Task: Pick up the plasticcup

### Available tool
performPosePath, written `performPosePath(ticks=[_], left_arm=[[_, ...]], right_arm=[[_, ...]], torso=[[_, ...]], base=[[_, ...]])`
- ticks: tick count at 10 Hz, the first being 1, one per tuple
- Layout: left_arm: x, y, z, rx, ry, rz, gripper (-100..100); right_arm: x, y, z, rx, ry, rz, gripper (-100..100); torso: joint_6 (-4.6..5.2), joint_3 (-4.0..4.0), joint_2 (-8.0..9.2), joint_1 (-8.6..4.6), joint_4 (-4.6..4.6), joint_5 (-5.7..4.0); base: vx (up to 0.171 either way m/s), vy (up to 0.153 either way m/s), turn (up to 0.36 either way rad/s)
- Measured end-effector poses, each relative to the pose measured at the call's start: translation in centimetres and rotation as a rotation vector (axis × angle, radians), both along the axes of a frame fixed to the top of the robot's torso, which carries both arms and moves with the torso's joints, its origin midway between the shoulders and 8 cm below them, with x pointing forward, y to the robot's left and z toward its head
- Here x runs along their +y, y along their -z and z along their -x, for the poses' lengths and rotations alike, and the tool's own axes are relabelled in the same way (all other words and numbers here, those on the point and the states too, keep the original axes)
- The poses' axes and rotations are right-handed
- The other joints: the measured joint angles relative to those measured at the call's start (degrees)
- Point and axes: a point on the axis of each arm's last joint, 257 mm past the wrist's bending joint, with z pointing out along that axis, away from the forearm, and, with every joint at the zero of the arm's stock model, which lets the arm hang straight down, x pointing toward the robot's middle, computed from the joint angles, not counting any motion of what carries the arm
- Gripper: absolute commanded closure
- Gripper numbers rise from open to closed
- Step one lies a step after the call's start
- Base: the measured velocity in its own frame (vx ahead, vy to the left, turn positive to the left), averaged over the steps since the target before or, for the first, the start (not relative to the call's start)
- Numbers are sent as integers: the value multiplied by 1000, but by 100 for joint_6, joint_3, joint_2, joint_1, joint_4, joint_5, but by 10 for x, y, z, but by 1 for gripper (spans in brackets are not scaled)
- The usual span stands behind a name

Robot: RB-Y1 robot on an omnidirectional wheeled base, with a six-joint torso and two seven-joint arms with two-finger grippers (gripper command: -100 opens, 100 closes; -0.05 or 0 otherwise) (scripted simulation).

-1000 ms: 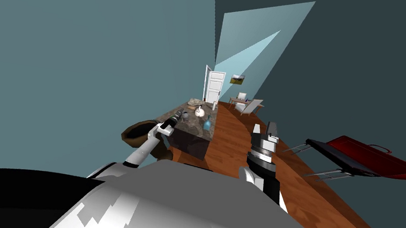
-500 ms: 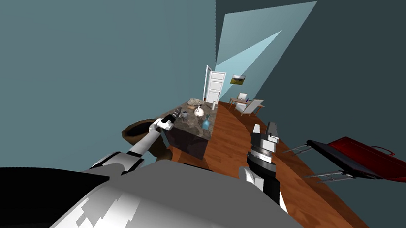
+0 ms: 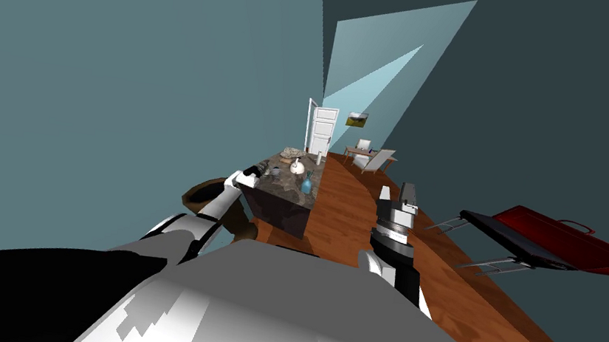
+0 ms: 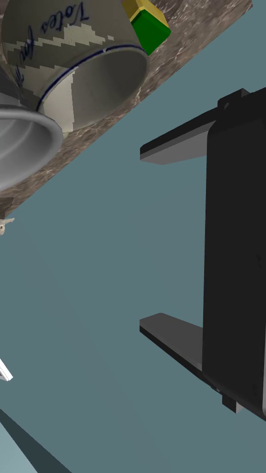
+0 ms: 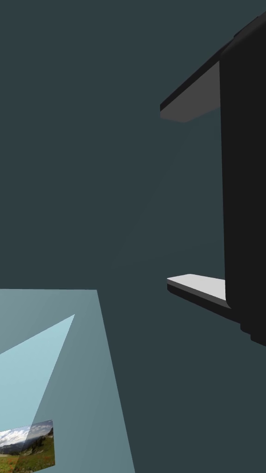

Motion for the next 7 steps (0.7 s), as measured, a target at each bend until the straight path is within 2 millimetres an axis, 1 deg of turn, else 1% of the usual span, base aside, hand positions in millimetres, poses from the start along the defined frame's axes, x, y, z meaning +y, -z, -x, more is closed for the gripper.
performPosePath(ticks=[1, 2, 3, 4, 5, 6, 7], left_arm=[[10, -1, -4, 19, -25, 2, -100], [21, 3, -2, 45, -49, 6, -100], [25, 6, -2, 64, -61, 9, -100], [35, 3, -7, 81, -83, 14, -100], [43, 6, -9, 103, -105, 20, -100], [52, 2, -10, 118, -130, 27, -100], [60, 3, -10, 144, -154, 37, -100]], right_arm=[[0, 0, 0, 0, 0, 0, 0], [0, 0, 0, 0, 0, 0, 0], [0, 0, 0, 0, 0, 0, 0], [0, 0, 0, 0, 0, 0, 0], [0, 0, 0, 0, 0, 0, 0], [0, 0, 0, 0, 0, 0, 0], [0, 0, 0, 0, 0, 0, 0]], torso=[[0, -2, -3, -5, 0, -2], [-1, -1, -2, -3, 0, -1], [-1, 0, 0, 5, 0, 1], [0, 0, -1, 4, 0, 0], [-1, -1, -1, 2, 0, 1], [0, 0, -1, -4, 0, -2], [-1, 0, -1, -2, 0, -1]], base=[[5, -53, 5], [-3, -24, 4], [-2, -32, 0], [1, -37, 1], [1, -55, -2], [2, -46, 2], [2, -18, 1]])
